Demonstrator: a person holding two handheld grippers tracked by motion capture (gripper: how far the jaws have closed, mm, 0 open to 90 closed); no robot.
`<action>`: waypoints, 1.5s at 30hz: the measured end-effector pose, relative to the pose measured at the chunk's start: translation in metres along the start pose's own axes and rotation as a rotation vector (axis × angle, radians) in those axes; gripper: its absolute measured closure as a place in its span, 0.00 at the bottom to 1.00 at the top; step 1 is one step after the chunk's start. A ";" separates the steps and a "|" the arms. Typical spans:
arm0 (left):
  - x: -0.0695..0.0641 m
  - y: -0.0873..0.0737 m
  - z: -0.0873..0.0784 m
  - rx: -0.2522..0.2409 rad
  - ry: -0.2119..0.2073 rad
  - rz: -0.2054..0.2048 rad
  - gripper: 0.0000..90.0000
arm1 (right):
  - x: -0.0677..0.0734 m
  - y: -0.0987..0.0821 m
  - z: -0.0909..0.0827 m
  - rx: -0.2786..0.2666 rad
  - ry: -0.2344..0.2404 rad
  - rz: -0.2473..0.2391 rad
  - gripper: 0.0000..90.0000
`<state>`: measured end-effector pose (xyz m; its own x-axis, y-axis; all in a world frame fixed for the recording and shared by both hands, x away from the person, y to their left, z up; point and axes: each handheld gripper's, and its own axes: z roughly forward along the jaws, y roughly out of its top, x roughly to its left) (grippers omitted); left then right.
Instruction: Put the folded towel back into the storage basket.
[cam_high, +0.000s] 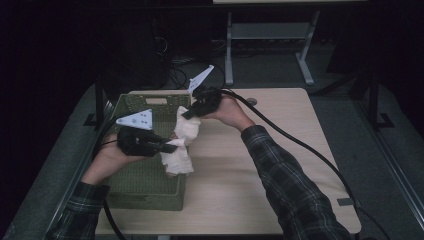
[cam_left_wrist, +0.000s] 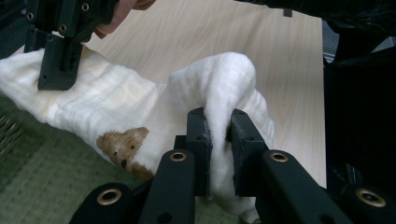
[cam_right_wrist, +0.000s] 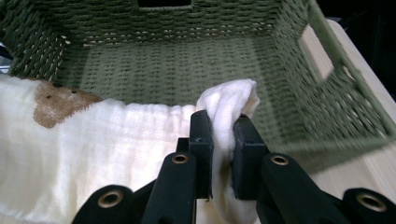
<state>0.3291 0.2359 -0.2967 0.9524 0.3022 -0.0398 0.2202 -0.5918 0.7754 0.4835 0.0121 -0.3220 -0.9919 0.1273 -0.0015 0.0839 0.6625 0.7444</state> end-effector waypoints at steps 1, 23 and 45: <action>0.001 -0.004 -0.003 0.000 0.005 -0.004 0.88 | 0.000 0.004 0.006 0.003 0.005 -0.001 0.90; 0.006 -0.057 -0.040 0.027 0.051 -0.056 0.88 | 0.014 0.041 0.077 0.022 0.052 -0.049 0.90; 0.009 -0.054 0.007 0.034 -0.002 -0.036 0.48 | 0.009 0.022 0.074 0.057 0.027 -0.035 0.90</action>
<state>0.3269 0.2656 -0.3436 0.9442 0.3221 -0.0685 0.2612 -0.6058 0.7515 0.4832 0.0825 -0.3557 -0.9965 0.0838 -0.0079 0.0539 0.7074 0.7047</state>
